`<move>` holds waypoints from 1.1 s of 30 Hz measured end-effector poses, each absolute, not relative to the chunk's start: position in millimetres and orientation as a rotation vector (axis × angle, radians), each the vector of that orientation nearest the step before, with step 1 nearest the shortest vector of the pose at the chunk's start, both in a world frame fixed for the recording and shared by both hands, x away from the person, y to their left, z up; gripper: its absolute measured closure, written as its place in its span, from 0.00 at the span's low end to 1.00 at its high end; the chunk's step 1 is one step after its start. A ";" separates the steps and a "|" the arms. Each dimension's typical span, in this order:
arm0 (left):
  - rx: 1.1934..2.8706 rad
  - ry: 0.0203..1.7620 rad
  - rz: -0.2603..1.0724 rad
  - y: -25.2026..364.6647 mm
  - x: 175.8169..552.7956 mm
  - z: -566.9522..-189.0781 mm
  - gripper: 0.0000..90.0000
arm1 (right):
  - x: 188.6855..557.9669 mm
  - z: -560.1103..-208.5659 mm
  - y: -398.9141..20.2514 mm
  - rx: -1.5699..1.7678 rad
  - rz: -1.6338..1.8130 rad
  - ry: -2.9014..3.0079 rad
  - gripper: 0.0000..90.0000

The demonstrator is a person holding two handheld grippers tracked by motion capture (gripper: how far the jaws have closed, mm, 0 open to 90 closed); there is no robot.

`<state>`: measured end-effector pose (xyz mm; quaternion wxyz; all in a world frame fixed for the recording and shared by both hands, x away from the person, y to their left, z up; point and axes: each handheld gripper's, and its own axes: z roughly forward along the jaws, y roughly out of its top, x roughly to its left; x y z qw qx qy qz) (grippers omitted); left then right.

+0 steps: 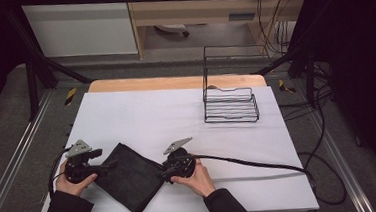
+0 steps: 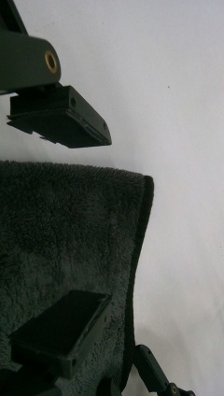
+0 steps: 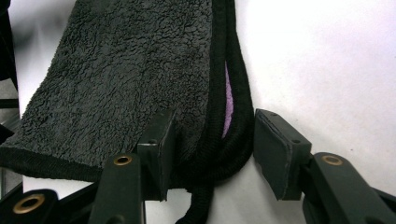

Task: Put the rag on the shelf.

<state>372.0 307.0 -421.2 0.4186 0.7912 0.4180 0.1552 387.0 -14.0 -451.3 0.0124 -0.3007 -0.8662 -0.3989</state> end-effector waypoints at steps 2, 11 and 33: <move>1.985 1.048 0.389 306.8 372.2 -421.4 0.21 | 386.2 -451.3 -13.8 -0.946 -1.234 -2.683 0.58; 1.990 1.049 0.394 305.8 372.3 -421.3 0.22 | 382.9 -451.9 -12.2 -0.941 -1.201 -2.623 0.73; 1.973 1.057 0.396 308.5 371.1 -420.6 0.22 | 382.3 -424.6 -24.3 -0.975 -1.200 -2.623 0.86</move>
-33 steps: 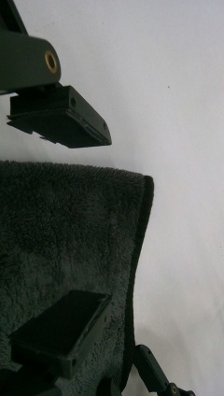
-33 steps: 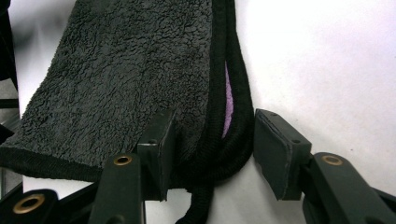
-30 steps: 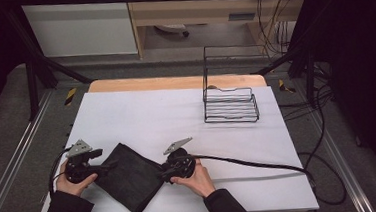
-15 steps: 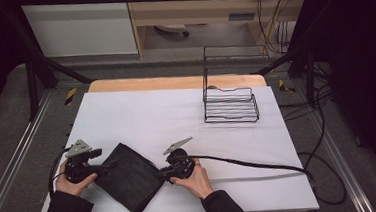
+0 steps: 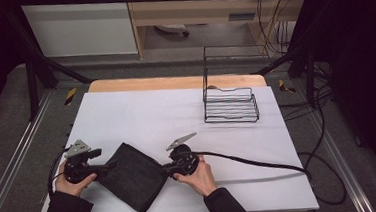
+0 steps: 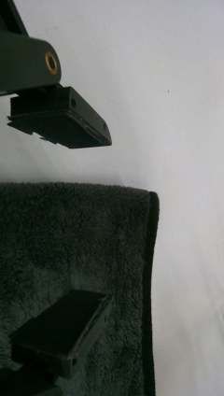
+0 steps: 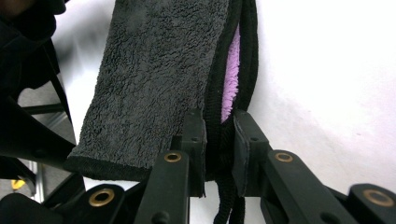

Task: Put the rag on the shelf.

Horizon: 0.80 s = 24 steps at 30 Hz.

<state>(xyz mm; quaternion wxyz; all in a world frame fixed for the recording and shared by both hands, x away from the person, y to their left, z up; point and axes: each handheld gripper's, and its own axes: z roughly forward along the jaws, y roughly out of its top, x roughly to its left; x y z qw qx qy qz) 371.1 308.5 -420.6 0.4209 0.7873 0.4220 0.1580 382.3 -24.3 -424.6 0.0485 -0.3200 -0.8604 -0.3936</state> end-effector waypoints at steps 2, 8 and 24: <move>1.972 1.056 0.395 308.2 370.9 -420.7 0.22 | 381.4 -421.1 -26.8 -0.978 -1.201 -2.638 0.86; 1.978 1.048 0.391 305.7 370.4 -421.1 0.22 | 380.7 -416.4 -42.5 -1.021 -1.197 -2.658 0.86; 2.020 1.022 0.303 279.8 366.1 -427.6 0.36 | 374.7 -423.2 -96.3 -1.140 -1.175 -2.671 0.86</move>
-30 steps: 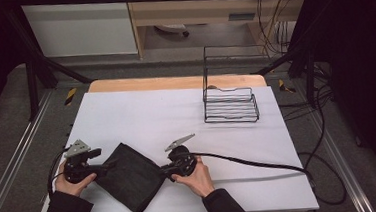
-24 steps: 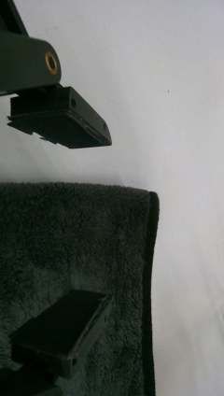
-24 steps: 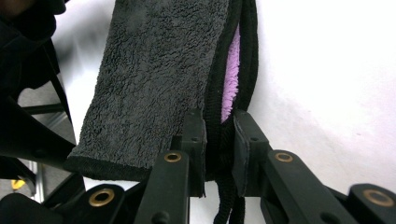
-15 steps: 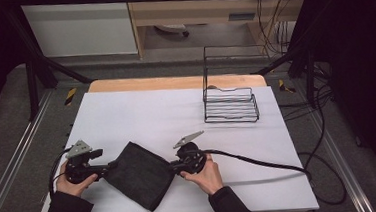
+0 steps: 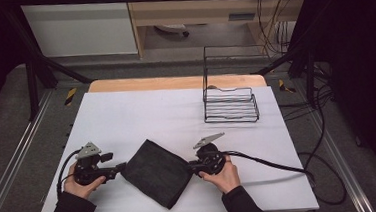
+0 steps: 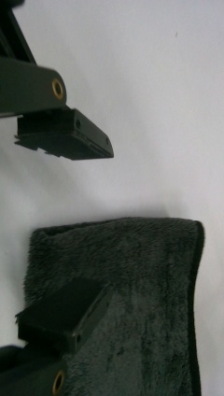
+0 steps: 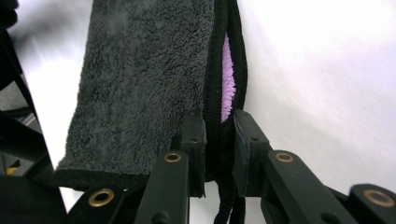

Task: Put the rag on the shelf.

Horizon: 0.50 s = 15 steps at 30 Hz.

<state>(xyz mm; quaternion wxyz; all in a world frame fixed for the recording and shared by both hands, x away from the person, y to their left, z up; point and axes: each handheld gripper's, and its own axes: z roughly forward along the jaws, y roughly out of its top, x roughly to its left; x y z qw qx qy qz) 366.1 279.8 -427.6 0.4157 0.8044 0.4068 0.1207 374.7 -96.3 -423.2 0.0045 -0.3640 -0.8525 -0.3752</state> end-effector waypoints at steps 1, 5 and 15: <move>2.026 1.019 0.297 277.6 365.4 -427.8 0.38 | 374.0 -424.2 -99.7 -1.142 -1.177 -2.672 0.86; 2.035 1.017 0.274 270.9 363.6 -428.9 0.46 | 371.2 -426.4 -112.1 -1.164 -1.176 -2.675 0.86; 2.092 1.005 0.242 241.3 358.7 -435.5 0.61 | 364.1 -437.4 -122.6 -1.160 -1.139 -2.724 0.82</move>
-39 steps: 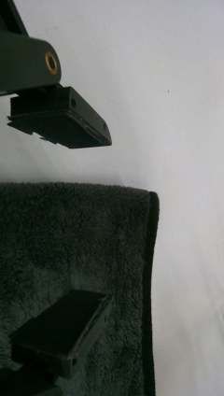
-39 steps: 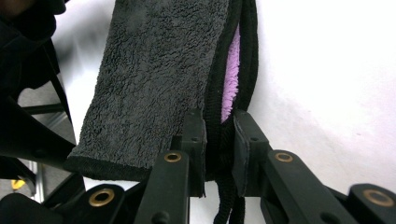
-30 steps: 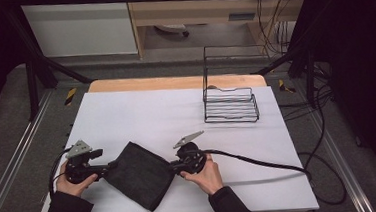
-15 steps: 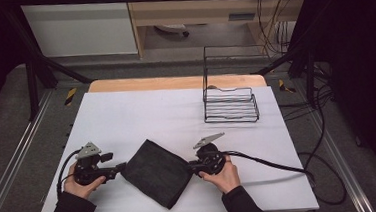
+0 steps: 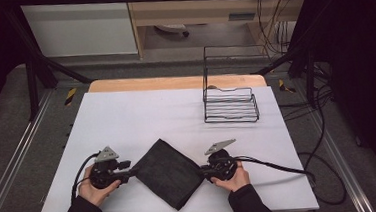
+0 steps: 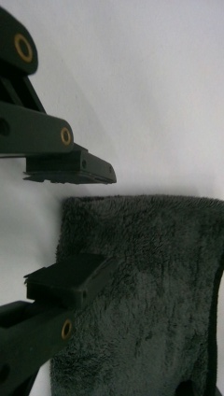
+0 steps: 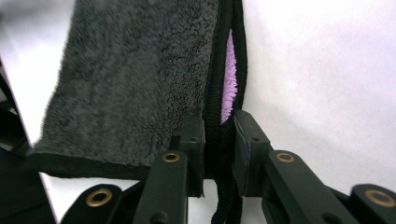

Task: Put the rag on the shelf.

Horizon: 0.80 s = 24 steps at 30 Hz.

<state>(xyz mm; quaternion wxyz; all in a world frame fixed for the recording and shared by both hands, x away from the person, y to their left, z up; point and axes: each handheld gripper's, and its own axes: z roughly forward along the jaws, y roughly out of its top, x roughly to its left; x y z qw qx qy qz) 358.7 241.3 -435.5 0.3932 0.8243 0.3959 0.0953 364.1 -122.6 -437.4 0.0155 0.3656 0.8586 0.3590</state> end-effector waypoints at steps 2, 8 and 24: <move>2.115 1.011 0.247 238.0 358.5 -437.1 0.62 | 364.8 -436.8 -122.8 1.126 1.120 2.669 0.79; 2.137 1.042 0.213 235.4 359.2 -441.0 0.71 | 378.1 -421.6 -109.7 0.998 1.276 2.528 0.47; 2.129 1.071 0.182 238.7 360.2 -441.0 0.77 | 445.1 -448.2 -44.0 1.048 1.208 2.664 0.59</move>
